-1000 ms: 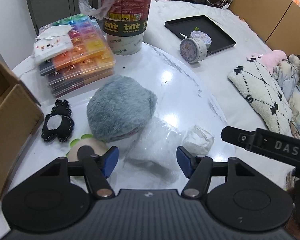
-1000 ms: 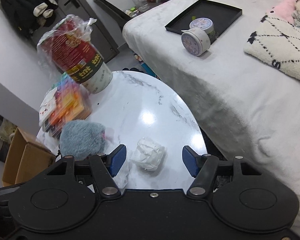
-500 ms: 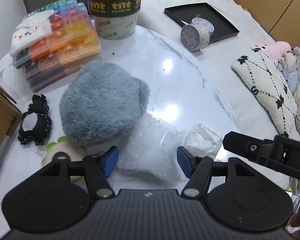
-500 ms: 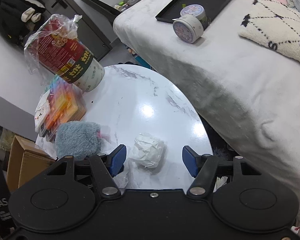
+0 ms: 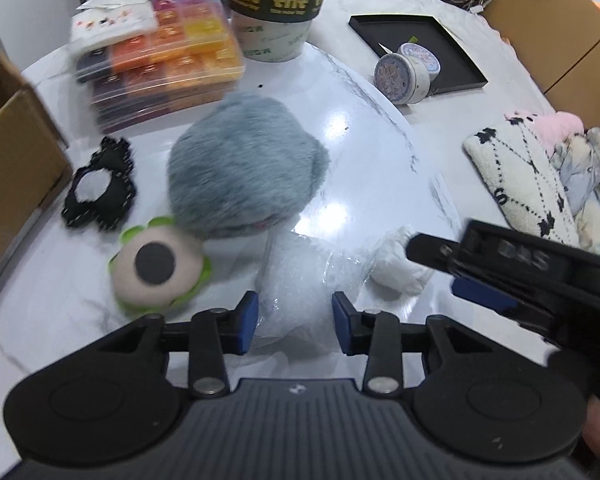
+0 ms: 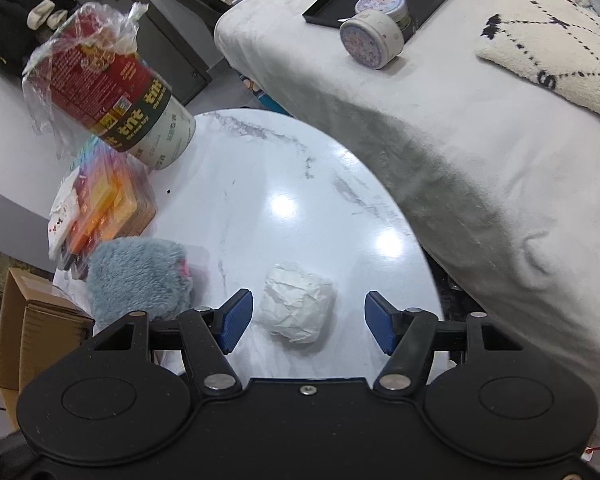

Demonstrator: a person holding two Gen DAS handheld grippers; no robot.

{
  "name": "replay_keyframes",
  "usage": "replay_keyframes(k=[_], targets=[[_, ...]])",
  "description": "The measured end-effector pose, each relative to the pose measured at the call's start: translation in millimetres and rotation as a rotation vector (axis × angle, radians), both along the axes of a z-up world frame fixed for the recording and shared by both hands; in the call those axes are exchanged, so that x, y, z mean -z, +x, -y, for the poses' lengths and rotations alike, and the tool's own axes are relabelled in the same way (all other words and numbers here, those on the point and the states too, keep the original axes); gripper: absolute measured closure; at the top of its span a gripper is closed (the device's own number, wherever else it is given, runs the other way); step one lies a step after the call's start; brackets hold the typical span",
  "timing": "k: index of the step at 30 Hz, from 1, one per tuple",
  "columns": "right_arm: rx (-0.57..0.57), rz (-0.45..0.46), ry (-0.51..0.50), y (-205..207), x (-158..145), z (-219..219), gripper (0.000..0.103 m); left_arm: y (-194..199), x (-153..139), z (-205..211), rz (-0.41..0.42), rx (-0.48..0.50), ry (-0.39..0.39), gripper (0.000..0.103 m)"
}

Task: Organize soft objects
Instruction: 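Move the left gripper to the clear plastic bag while the right gripper approaches the white paper ball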

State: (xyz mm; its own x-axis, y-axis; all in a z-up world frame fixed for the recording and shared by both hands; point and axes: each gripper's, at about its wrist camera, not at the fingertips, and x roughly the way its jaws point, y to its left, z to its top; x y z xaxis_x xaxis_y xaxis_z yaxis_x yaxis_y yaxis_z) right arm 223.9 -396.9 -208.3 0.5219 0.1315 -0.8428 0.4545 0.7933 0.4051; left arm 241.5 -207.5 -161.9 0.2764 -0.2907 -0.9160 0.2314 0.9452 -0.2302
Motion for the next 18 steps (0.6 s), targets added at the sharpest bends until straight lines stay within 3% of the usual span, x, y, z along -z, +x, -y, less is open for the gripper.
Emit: replay_keyframes(k=[5,14,18], targets=[[-0.019,-0.011,-0.022,6.0,0.4,-9.3,0.041,-10.6,-9.3,-11.8,0.005,-0.020,-0.013,0.072],[-0.047,-0.050,-0.109,20.7,5.5,-27.8,0.041,-25.0,-12.1,-35.7,-0.001,-0.040,0.009,0.076],[-0.083,-0.068,-0.171,20.9,7.7,-37.6,0.053,-30.5,-12.5,-48.0,-0.008,-0.053,0.022,0.078]])
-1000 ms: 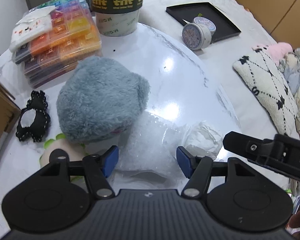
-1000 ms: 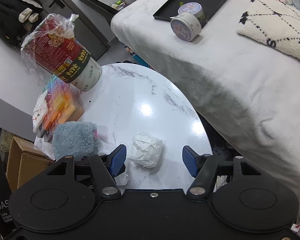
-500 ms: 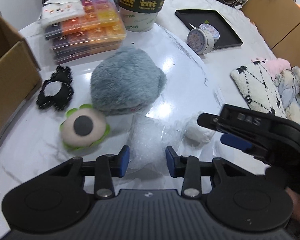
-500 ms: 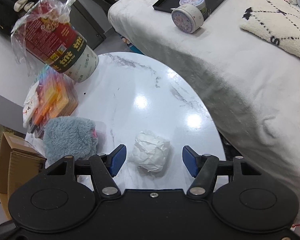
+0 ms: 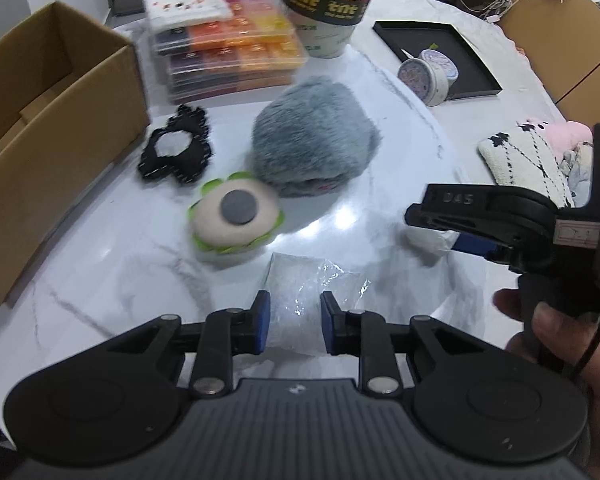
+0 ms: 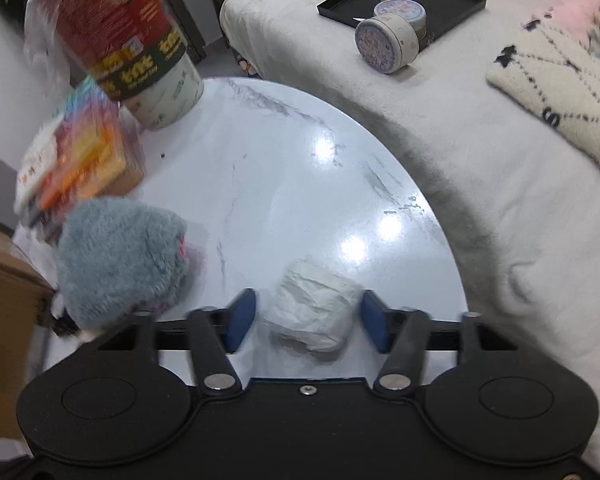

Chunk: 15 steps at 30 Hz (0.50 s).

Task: Organize soft objects
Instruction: 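Move the left gripper to the clear plastic bag while the right gripper approaches the white paper ball, then grasp the clear plastic bag with the left gripper while the right gripper closes on the white paper ball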

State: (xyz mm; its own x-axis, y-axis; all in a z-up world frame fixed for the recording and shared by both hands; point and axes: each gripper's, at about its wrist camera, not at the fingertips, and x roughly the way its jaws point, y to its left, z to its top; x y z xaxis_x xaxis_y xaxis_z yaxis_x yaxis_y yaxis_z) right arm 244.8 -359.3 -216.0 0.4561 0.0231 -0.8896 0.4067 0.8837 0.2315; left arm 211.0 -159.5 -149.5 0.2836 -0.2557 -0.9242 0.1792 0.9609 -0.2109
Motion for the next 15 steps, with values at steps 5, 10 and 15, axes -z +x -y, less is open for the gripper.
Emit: replay_keyframes(k=[5,10,15], targets=[[-0.026,-0.002,0.033,-6.6,-0.6,-7.8,0.054,-5.3,5.7,-10.9,-0.025,0.010,0.033,0.078],[-0.060,-0.010,0.041,-14.6,-3.2,-19.3,0.054,-7.4,6.2,-12.6,0.004,0.031,0.085,0.065],[-0.078,-0.011,0.050,-22.3,-6.1,-22.1,0.054,-4.1,3.0,-12.5,0.038,0.031,0.088,0.039]])
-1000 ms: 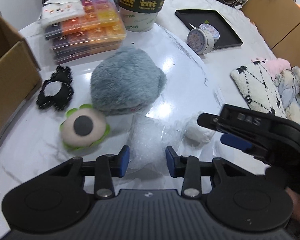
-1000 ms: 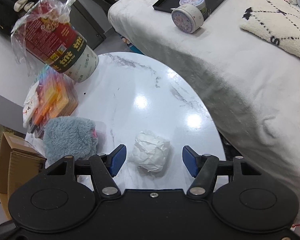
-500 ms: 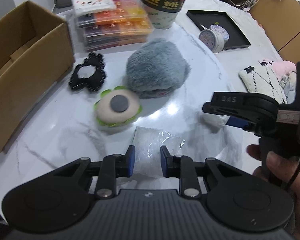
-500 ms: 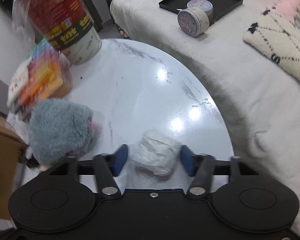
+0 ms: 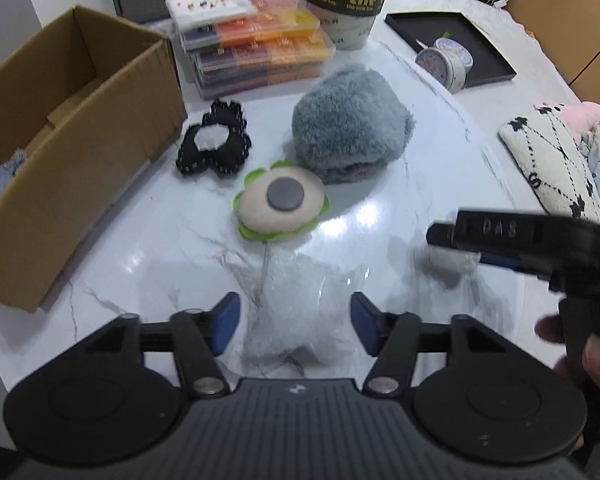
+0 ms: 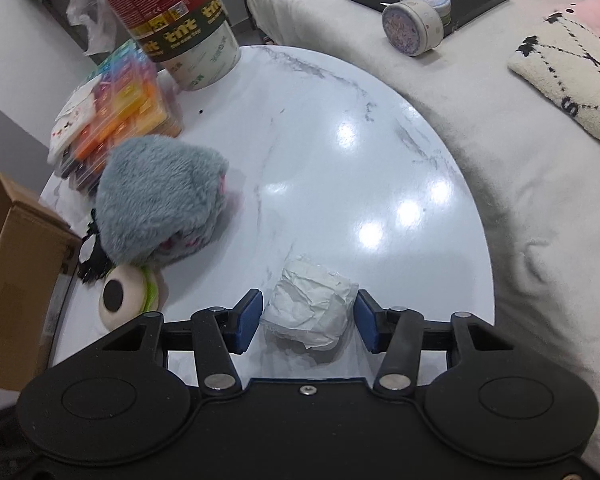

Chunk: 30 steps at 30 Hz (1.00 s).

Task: Organize soft objects
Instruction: 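Grasp the clear plastic bag with the left gripper while the right gripper closes on the white paper ball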

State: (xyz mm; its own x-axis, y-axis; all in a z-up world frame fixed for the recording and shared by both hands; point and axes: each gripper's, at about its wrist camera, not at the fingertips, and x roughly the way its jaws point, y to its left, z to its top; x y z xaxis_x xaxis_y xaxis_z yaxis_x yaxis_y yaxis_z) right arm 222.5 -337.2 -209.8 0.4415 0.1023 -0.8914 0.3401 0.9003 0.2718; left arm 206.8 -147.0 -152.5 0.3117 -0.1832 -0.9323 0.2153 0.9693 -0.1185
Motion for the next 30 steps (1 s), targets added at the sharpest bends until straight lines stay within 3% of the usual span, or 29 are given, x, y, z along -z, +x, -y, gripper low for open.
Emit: replay_keyframes(k=[15,22,30], targets=[[-0.003,0.003,-0.004,-19.8,-1.1,-8.6,0.053,4.2,26.3,-7.7,-0.058,-0.074,-0.015,0.036],[0.009,0.026,0.013,-30.4,-2.4,-13.0,0.053,2.1,24.3,-19.3,-0.065,-0.127,-0.010,0.064],[0.018,0.062,0.032,-43.0,-7.8,-15.7,0.054,-7.4,15.5,-38.4,-0.055,-0.152,0.012,0.067]])
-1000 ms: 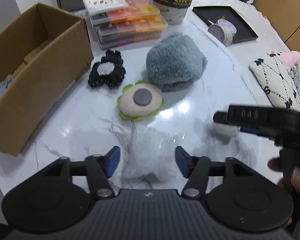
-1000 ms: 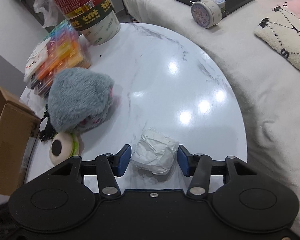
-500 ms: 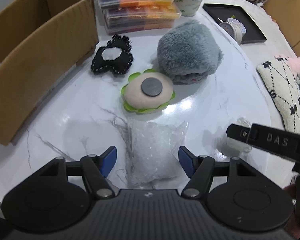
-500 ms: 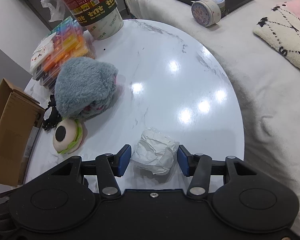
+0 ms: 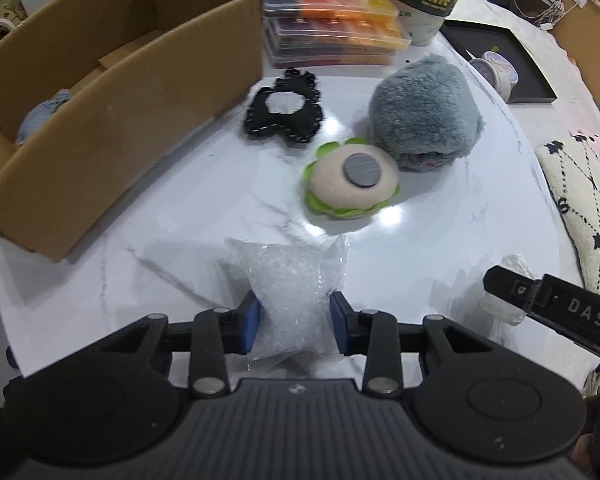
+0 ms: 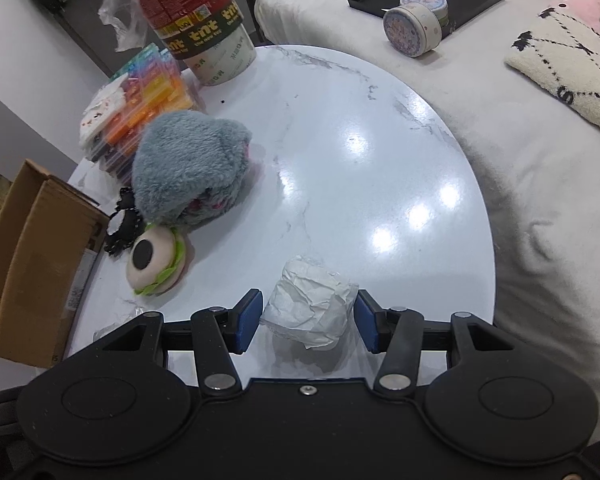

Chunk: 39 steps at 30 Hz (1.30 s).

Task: Organize soft objects
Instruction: 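Grasp the clear plastic bag with the left gripper while the right gripper closes on the white paper ball, then carry the bag with the left gripper while the right gripper carries the paper ball to the box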

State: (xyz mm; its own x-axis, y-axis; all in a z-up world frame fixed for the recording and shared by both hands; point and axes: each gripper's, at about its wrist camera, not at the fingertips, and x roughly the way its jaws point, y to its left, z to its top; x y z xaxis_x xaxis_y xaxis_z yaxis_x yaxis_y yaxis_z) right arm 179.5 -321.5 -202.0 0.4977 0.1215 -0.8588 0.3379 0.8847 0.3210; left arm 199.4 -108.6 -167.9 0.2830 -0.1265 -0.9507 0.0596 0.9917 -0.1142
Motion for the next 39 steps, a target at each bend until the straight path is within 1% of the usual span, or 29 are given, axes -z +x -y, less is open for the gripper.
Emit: replay_keyframes(k=[6,11,18,31,39], targets=[[-0.013,0.028,0.017,-12.4,-7.0,-6.7,0.054,-6.8,-8.6,-13.8,0.017,-0.017,0.010,0.068],[-0.023,0.048,0.010,-20.4,-17.3,-10.3,0.053,-10.5,-17.0,-19.9,0.035,-0.024,0.005,0.069],[-0.023,0.074,0.001,-29.0,-32.1,-15.8,0.054,-15.8,-36.3,-29.0,0.071,-0.031,-0.002,0.069],[-0.090,0.179,-0.022,-35.1,-80.9,-41.4,0.054,-28.8,-86.6,-60.3,0.163,-0.077,-0.019,0.069],[-0.148,0.222,-0.036,-36.4,-106.3,-61.0,0.054,-37.9,-112.7,-84.3,0.198,-0.112,-0.025,0.069]])
